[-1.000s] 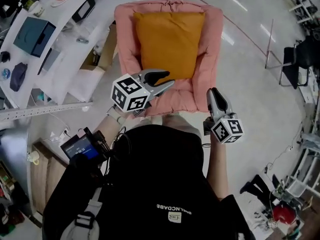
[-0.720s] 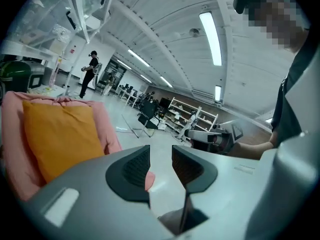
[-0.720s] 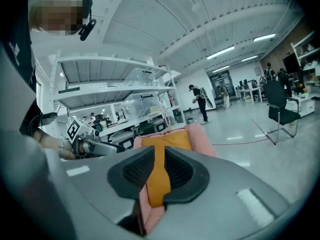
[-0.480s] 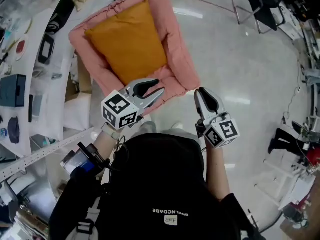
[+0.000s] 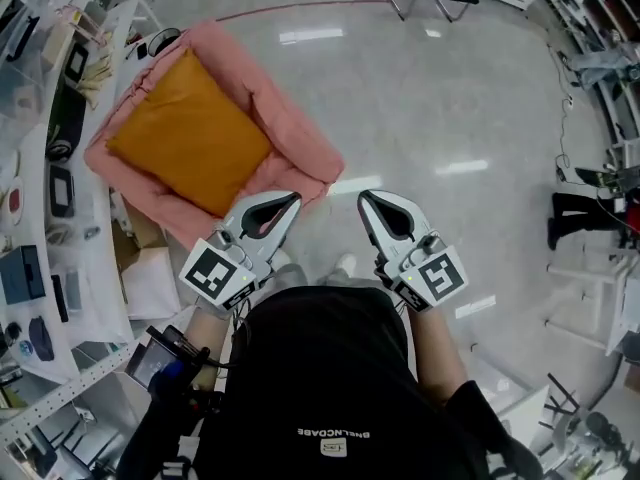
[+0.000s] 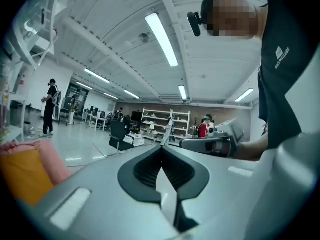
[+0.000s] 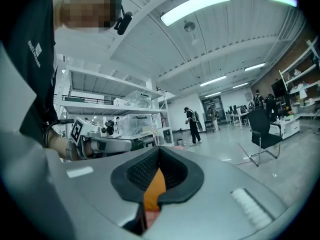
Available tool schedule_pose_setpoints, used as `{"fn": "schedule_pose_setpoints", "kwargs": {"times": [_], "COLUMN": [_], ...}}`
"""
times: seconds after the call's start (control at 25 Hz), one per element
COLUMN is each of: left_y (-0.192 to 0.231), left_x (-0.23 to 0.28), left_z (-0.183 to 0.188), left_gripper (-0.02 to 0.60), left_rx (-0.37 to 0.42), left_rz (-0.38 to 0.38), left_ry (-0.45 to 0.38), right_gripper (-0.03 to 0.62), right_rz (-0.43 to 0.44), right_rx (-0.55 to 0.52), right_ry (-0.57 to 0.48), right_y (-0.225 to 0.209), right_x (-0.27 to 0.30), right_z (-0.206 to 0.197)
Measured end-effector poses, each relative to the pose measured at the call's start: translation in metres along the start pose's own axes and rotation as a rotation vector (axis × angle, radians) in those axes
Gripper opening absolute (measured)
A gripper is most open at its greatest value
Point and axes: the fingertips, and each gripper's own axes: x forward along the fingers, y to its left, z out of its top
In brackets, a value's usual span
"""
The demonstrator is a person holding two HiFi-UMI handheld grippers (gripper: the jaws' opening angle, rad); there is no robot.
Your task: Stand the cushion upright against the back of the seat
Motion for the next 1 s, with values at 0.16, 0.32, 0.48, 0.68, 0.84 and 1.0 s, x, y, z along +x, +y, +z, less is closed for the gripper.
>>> {"fn": "schedule_pose_setpoints", "kwargs": {"times": [0.16,0.32,0.48,0.68,0.84,1.0], "left_y": [-0.017,-0.034,-0.043,-0.048,-0.053,-0.054], "left_x": [0.013,0.018,0.028,0.031,0.032,0.032], "left_z": [0.008,0.013,0.013,0.019,0.024,0.021], "left_gripper": [0.013,0.018,0.018,0.018,0.020,0.018], "left_rx": [-0.011,0.032,0.114,0.024,-0.007,0.003], "left_rz": [-0.035,-0.085,-0.081,-0.129,-0.175,-0.187], "left_ry": [-0.027,-0.063,-0.004,-0.028,-0.048,-0.019], "right_gripper": [0.006,0.006,0.006,0.006,0.006,0.006], "right_rz": [-0.041,-0.041,-0.027,0.022,0.068,0.114], "right_rx": [-0.045,-0.023,-0.026,-0.043,-0.045,-0.031], "right_ry": [-0.021,-0.026,-0.028,-0.023,-0.013,-0.014], "right_y": [-0.004,-0.007,-0.004,0.008,0.019,0.031], "right_x": [-0.018,-0.025,-0.028,-0.019,-0.008,0.000], "right_z": [0.010,0.009,0.014,0.015,0.014,0.015]}}
